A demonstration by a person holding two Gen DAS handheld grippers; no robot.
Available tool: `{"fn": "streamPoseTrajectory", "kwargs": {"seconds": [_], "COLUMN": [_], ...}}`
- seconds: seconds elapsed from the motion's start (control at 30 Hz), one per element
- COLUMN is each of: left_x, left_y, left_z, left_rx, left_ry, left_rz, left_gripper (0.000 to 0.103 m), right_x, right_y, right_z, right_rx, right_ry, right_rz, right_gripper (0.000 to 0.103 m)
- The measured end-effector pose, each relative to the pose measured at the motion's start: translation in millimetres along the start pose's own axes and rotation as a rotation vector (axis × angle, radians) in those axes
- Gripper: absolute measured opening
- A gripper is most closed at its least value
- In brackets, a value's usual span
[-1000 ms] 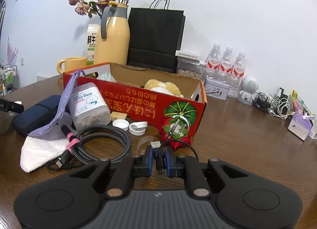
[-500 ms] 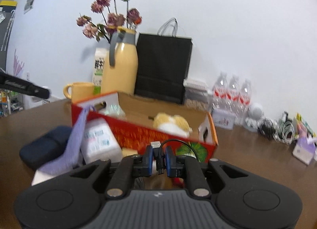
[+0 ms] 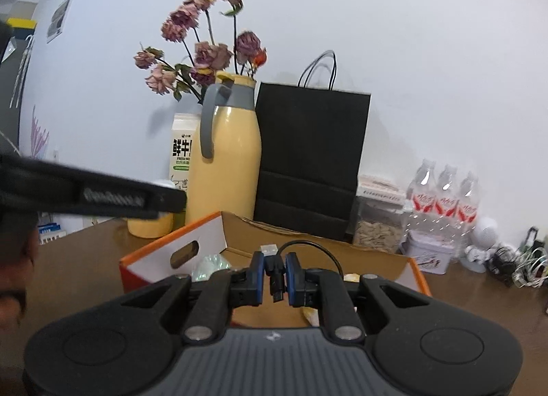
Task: Organize objects
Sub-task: 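Lower both held items into the cardboard box and open both tools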
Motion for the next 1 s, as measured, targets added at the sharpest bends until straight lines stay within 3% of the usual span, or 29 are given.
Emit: {"fn": "streamPoseTrajectory", "kwargs": {"seconds": [0.23,0.5,0.6,0.63,0.67,0.7,0.73,0.87,0.9,1.0], "left_x": [38,45,41,40,39,38,37,35,36,35], "left_y": [-22,-30,-29,-28,-28,-28,-28,-27,-27,-26], "left_z": [10,11,9,9,8,7,6,5,4,1], "left_rx": [0.027,0.04,0.042,0.042,0.042,0.042,0.041,0.027,0.023,0.007], "left_ry": [0.005,0.012,0.017,0.022,0.032,0.041,0.039,0.031,0.034,0.037], "left_rz": [-0.054,-0.071,-0.056,-0.051,-0.047,-0.039,-0.032,-0.029,-0.029,-0.03], "left_gripper": [0.041,0.044,0.069,0.085,0.098,0.102,0.103,0.103,0.103,0.103], "right_x": [44,51,49,48,46,45,44,37,36,32], "right_y": [-18,-32,-34,-34,-35,-35,-35,-33,-32,-30], "right_z": [21,28,29,30,30,31,31,33,33,35], "right_rx": [0.095,0.135,0.145,0.145,0.147,0.151,0.152,0.156,0.155,0.163], "right_ry": [0.012,0.018,0.011,0.008,0.005,0.001,-0.006,-0.023,-0.027,-0.029], "right_rz": [-0.04,-0.084,-0.088,-0.086,-0.085,-0.085,-0.083,-0.057,-0.05,-0.038], "right_gripper": [0.012,0.013,0.013,0.013,0.02,0.033,0.04,0.095,0.1,0.102]}}
Point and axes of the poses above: each gripper's, at about its wrist camera, not at the fingertips, and x roughly the way its jaws point, z to its right, y to its top, the point moved 9 cm from there along x, roughly the way its jaws point, and after that the axes turned 15 degrees about y, right-handed, at the moved point
